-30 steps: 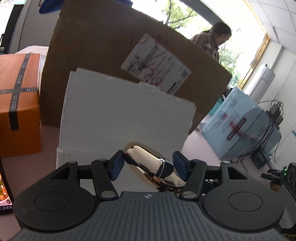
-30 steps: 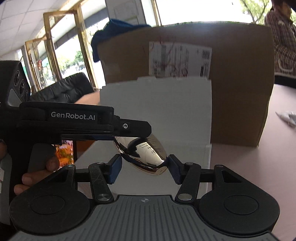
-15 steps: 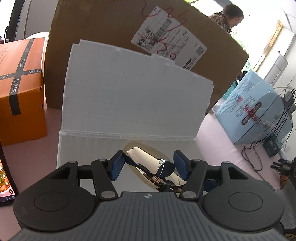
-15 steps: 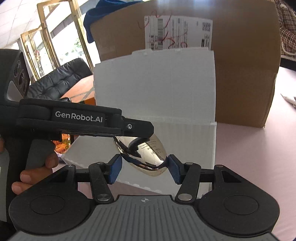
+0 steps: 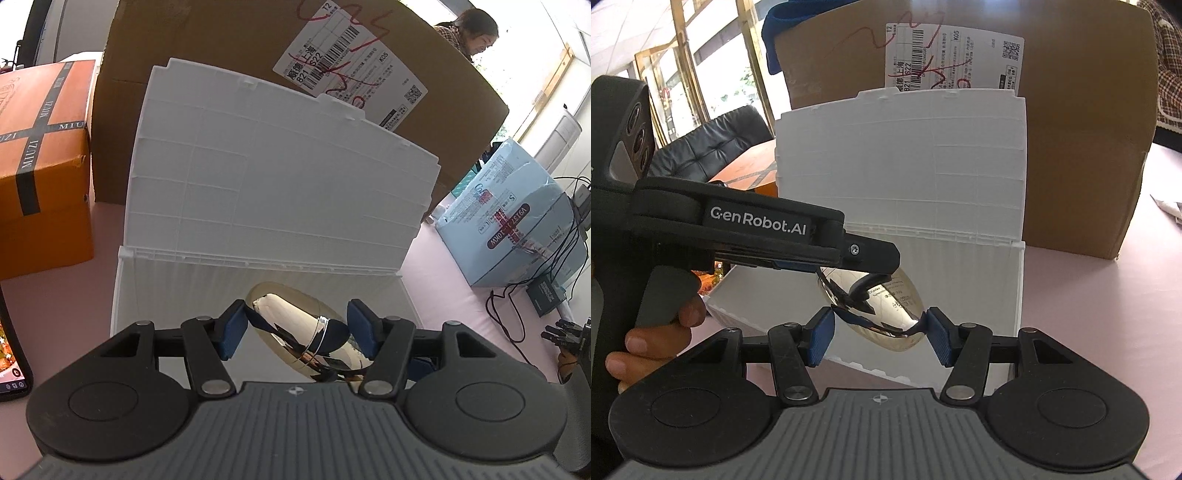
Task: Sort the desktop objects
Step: 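Lower the gold egg into the white foam box with the left gripper, then open the left gripper to release the gold egg in the box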
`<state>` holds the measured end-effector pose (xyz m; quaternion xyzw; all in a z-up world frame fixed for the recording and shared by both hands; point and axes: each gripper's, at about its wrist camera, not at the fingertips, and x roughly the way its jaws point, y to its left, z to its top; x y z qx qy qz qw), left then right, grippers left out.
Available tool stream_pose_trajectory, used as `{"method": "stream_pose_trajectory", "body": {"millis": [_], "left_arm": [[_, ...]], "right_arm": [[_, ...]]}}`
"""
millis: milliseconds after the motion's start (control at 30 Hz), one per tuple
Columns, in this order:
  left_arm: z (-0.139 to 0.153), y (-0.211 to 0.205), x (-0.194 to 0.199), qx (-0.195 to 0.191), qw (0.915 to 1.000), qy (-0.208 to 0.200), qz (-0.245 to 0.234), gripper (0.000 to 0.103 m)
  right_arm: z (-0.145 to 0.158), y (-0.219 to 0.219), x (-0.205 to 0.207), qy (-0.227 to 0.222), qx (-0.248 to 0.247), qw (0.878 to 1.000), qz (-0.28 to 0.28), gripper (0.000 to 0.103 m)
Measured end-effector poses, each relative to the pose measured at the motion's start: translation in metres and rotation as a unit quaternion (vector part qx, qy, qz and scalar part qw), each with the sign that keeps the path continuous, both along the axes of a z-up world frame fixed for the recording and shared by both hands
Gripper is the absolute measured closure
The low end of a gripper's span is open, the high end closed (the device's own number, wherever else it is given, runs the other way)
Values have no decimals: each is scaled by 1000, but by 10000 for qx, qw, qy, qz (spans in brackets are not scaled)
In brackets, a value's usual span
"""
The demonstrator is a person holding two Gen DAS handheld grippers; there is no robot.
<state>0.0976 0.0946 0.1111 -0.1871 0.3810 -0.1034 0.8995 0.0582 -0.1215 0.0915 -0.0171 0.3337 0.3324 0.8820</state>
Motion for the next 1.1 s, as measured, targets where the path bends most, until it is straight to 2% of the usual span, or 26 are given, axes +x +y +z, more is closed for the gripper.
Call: {"method": "stream_pose_trajectory", "body": {"millis": [133, 433, 500, 533, 667, 1100], "left_arm": [[0, 0, 0, -2, 10000, 32, -31, 41], [5, 5, -2, 12, 10000, -55, -6, 37], [8, 6, -3, 38, 9999, -153, 11, 31], [10, 4, -5, 100, 9997, -214, 13, 28], [16, 0, -10, 339, 9985, -423, 3, 28], [11, -5, -3, 404, 9986, -326, -51, 28]], "right_arm": [[-3, 0, 1, -40, -83, 10000, -36, 51], [-5, -5, 0, -93, -122, 9999, -36, 52], [-5, -3, 0, -104, -158, 9998, -65, 56], [-5, 2, 0, -134, -216, 9996, -103, 62], [-7, -1, 5, -180, -307, 9993, -148, 70], [-12, 5, 7, -275, -344, 9988, -196, 68]]}}
